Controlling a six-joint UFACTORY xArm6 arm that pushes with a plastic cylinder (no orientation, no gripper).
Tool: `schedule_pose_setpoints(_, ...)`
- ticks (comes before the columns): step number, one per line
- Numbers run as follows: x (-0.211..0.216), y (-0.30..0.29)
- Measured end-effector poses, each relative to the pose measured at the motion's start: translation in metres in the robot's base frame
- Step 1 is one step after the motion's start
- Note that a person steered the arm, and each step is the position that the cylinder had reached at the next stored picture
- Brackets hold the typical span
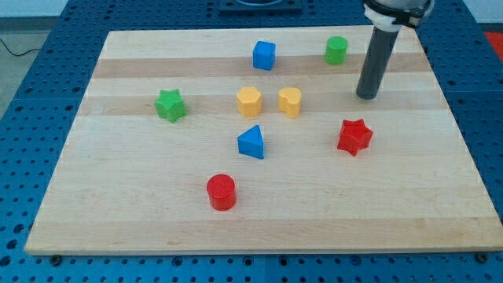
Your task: Move the yellow heart into the yellow hexagon
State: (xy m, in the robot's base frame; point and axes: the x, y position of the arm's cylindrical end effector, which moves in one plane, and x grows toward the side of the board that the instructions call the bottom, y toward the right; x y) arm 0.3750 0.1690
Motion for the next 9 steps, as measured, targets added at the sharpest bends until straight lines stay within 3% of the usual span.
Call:
schedule_pose_setpoints(3, 0.037, -0.059)
schedule_pose_setpoints(5, 0.037, -0.129)
schedule_pose_setpoints(7, 0.03, -0.068)
schedule_pose_setpoints(9, 0.009, -0.08)
